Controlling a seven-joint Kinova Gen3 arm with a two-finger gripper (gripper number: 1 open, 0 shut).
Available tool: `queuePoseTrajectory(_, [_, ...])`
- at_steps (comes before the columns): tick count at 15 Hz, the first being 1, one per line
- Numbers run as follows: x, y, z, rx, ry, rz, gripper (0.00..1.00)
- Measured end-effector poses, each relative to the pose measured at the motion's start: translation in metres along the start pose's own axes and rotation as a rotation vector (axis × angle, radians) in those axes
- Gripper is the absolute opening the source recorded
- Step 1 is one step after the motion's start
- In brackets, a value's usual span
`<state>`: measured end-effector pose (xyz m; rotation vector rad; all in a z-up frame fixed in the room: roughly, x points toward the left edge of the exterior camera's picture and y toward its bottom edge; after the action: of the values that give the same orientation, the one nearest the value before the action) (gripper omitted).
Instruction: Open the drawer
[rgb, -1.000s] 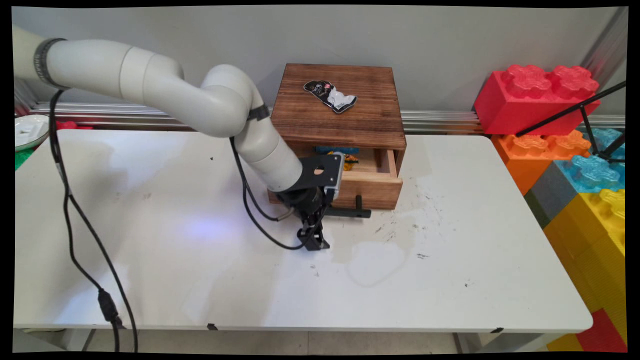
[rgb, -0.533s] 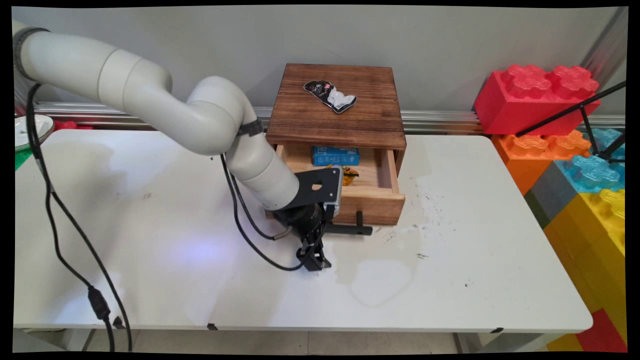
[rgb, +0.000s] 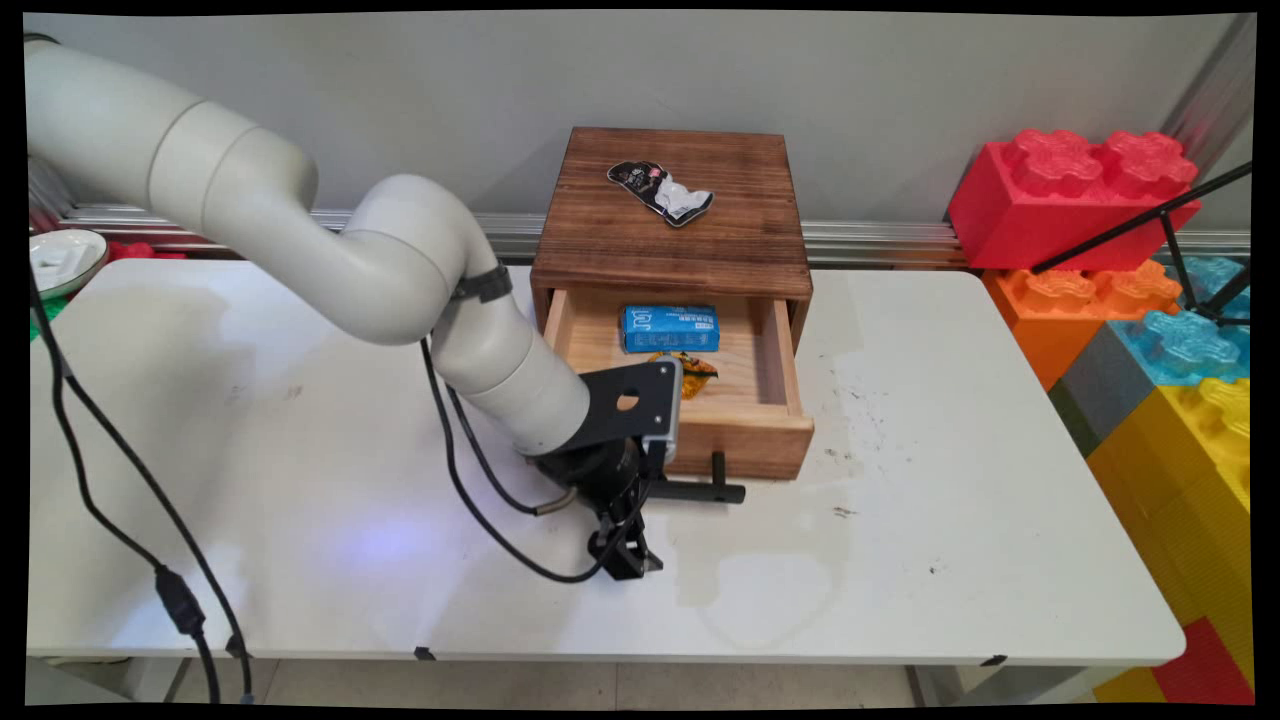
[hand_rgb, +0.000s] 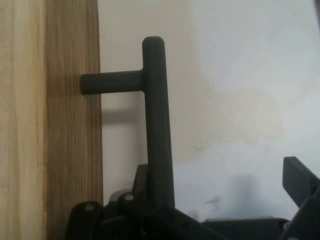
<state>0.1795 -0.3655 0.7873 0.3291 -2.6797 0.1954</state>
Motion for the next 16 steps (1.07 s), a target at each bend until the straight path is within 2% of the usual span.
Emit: queuePoseTrajectory(16, [0.000, 0.051, -0.015, -0.048, 0.013, -0.011, 1.00])
